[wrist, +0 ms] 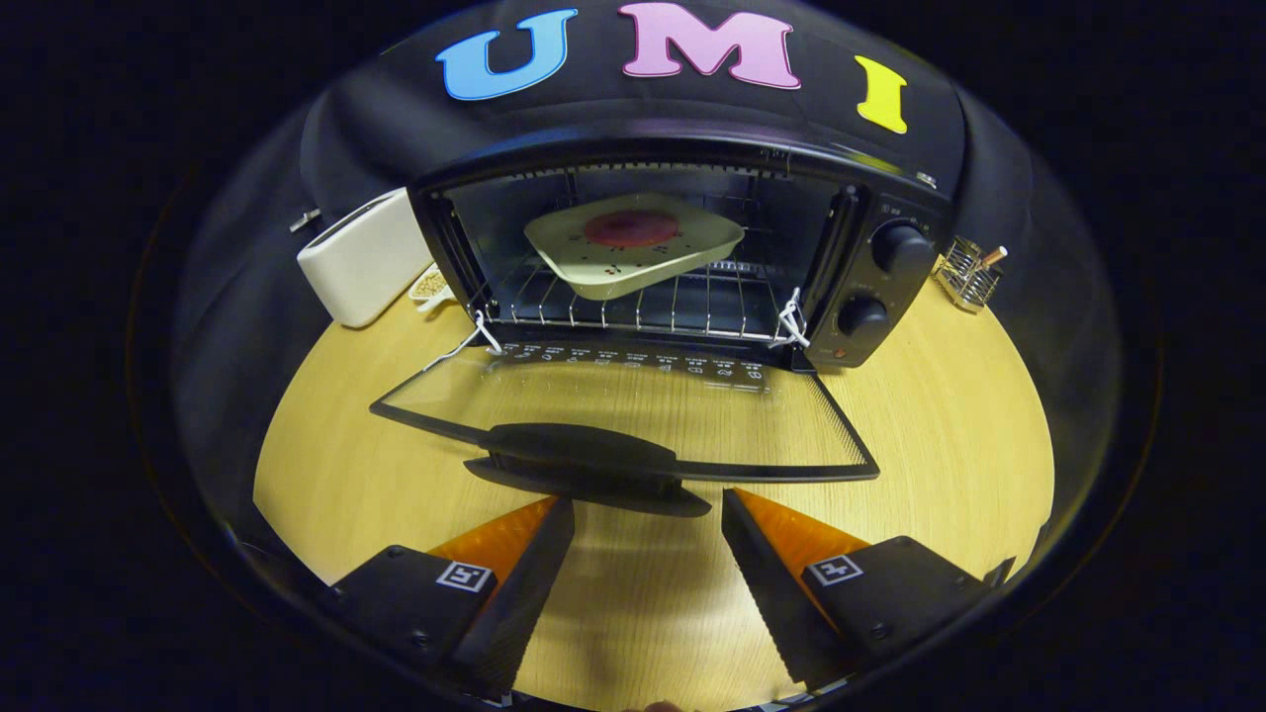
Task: Open the toaster oven, put the food inside, and close the toaster oven door.
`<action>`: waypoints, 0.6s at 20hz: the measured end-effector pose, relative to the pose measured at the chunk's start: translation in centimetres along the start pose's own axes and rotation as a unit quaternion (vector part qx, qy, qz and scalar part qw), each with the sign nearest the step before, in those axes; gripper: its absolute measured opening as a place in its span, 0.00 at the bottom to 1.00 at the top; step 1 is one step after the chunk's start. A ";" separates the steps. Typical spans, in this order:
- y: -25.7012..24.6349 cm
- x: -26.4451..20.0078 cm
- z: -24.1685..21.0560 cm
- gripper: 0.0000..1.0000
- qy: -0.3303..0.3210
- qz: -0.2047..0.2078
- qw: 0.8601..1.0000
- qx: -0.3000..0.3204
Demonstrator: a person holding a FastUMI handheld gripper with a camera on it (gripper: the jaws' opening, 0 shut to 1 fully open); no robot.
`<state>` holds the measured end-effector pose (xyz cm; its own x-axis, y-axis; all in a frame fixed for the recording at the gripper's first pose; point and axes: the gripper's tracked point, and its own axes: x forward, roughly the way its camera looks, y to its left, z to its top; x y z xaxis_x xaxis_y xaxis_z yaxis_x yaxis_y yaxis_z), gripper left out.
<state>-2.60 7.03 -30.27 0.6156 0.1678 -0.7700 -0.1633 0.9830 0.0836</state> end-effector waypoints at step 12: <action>4.0 -4.9 9.1 1.00 -0.130 0.033 0.991 0.017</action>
<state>0.73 10.85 -20.35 0.7835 0.2413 -0.5726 -0.1868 0.9704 0.1533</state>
